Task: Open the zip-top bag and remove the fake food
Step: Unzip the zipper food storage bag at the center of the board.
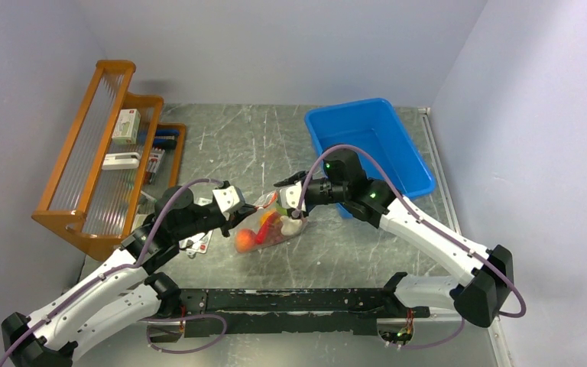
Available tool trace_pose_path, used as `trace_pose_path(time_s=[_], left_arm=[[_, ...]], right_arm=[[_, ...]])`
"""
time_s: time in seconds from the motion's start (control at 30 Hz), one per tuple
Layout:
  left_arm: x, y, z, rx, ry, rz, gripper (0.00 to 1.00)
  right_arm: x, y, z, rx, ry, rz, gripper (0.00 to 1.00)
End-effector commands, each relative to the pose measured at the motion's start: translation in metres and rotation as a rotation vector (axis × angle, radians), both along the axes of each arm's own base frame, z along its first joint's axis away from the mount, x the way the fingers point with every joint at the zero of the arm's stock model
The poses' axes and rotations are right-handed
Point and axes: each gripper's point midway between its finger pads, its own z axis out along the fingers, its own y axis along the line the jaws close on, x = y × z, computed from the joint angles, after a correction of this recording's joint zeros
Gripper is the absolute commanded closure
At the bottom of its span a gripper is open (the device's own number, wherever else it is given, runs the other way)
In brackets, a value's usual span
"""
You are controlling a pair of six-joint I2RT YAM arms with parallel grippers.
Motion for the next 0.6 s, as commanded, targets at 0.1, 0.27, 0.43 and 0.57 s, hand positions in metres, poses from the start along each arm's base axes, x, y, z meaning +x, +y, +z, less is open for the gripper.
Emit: trace_pose_path(time_s=[0.1, 0.27, 0.43, 0.57], left_arm=[[-0.001, -0.001, 0.024, -0.038, -0.029, 0.001, 0.93], [-0.003, 0.0, 0.024, -0.033, -0.025, -0.002, 0.93], [-0.002, 0.005, 0.026, -0.041, -0.019, 0.029, 0.85], [0.0, 0.018, 0.028, -0.064, -0.005, 0.107, 0.53]], right_arm=[[-0.005, 0.005, -0.006, -0.025, -0.001, 0.038, 0.59], [-0.003, 0.019, -0.005, -0.01, 0.007, 0.035, 0.76], [-0.002, 0.026, 0.007, 0.063, 0.029, -0.005, 1.0], [-0.008, 0.023, 0.029, 0.196, 0.133, -0.075, 1.0]])
